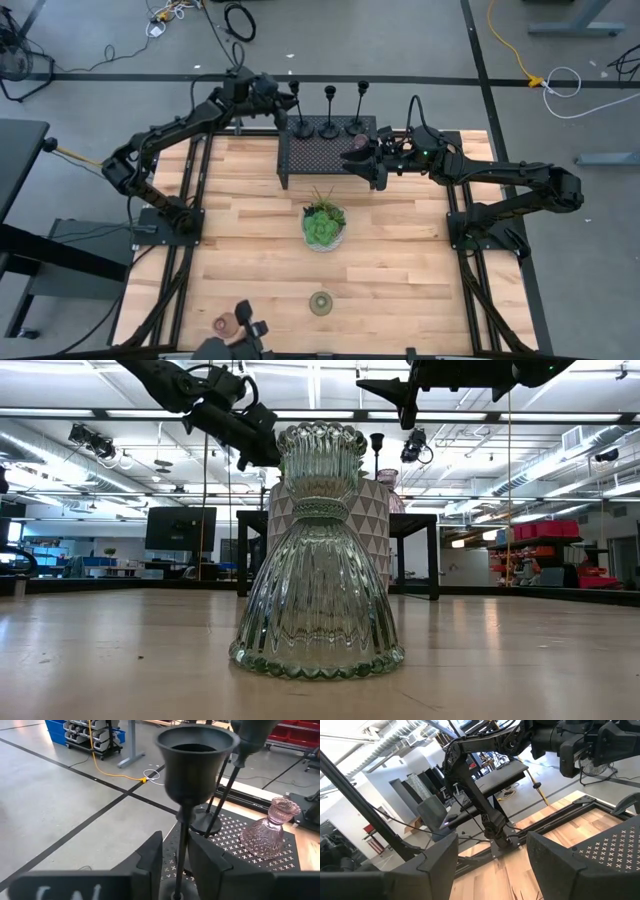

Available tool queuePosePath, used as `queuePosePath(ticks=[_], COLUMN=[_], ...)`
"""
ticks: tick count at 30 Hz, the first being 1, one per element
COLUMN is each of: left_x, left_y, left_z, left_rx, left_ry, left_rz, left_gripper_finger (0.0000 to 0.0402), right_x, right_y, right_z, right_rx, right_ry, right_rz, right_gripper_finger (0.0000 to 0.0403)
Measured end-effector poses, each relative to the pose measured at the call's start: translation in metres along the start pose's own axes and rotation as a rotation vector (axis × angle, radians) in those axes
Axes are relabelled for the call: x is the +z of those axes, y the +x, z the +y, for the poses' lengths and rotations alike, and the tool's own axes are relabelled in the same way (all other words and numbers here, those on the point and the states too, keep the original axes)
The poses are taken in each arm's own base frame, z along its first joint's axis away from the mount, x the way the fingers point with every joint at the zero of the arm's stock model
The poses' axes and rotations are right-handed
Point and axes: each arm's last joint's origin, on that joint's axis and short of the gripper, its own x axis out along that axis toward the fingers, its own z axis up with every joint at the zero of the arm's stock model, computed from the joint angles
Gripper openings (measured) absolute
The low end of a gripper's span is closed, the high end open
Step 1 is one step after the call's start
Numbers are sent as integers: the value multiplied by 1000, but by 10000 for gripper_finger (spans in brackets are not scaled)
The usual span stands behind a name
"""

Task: Pick & Place candle stick holders
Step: Put the black candle holder on the shelf, then put the pink glass candle holder on the shelf aligned with the middle black candle holder

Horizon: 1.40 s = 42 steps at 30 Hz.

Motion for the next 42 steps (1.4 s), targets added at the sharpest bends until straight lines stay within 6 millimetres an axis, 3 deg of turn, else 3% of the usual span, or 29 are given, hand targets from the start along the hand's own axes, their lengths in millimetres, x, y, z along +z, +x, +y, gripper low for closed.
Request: queuePosePath(ticks=[15, 32, 42], left_x=[2, 2, -10], left_y=[3, -5, -34], left_z=[-13, -5, -12], left_rx=[-26, 5, -20], left_ry=[42, 50, 39], left_rz=[-9, 13, 250], left_gripper_finger=[181, 195, 195], right_x=[0, 0, 0], right_y=[0, 0, 0], right_z=[0, 0, 0], right_rx=[0, 0, 0], right_ry=[0, 0, 0], right_rz=[0, 0, 0], right_gripper_finger=[236, 236, 236])
